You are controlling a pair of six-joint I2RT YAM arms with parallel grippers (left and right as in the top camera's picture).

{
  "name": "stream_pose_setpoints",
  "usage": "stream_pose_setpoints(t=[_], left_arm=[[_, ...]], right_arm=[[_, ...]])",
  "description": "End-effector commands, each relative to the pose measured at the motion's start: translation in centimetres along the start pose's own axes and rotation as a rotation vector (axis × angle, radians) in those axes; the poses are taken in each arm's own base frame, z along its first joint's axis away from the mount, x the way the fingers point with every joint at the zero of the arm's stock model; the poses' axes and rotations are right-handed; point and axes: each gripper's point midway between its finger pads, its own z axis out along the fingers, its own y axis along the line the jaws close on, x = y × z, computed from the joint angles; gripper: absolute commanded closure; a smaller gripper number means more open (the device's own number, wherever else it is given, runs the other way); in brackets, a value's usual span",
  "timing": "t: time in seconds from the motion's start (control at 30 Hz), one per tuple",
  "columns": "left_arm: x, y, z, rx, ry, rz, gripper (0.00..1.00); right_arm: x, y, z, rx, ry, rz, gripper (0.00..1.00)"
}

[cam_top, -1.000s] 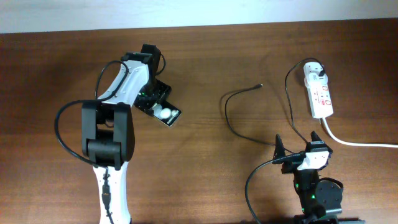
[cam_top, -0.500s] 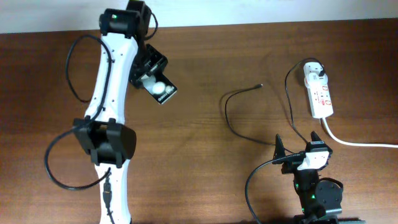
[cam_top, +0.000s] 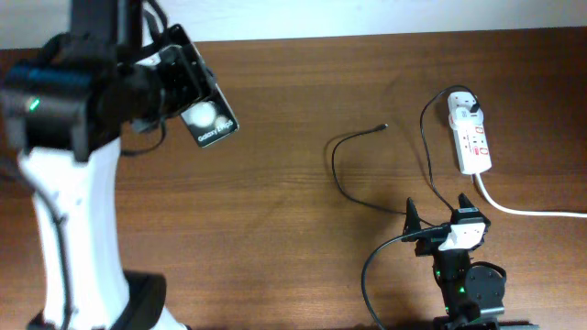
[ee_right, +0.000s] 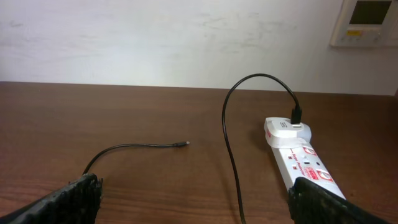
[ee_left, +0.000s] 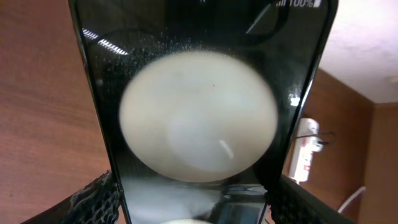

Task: Plug charger to phone and switch on socket
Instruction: 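Lift the phone with the left gripper and turn it upright toward center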

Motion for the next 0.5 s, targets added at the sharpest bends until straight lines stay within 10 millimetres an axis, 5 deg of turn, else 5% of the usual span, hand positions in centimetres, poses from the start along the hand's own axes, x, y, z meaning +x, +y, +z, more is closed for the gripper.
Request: stream_pose_setpoints(t=[0.0,0.2,0.3,0.47], left_arm=[[1.9,0.2,-5.2,0.062,-0.066,0.060,0.40],[8.7,4.7,-7.6,0.013,-0.001,0.034,0.40],[11.3,6.8,-6.7,-0.023,0.047,-0.007,0.42],[14.0,9.3,-1.9,-0.082,0.127,-0.104,0.41]], right_arm=[[0.3,0.2,0.0,-0.008,0.006,-0.003,0.01],[0.3,0.2,0.0,-0.008,0.006,-0.003,0.01],[0.3,0.2,0.0,-0.008,0.006,-0.003,0.01],[0.3,0.2,0.0,-0.008,0.006,-0.003,0.01]])
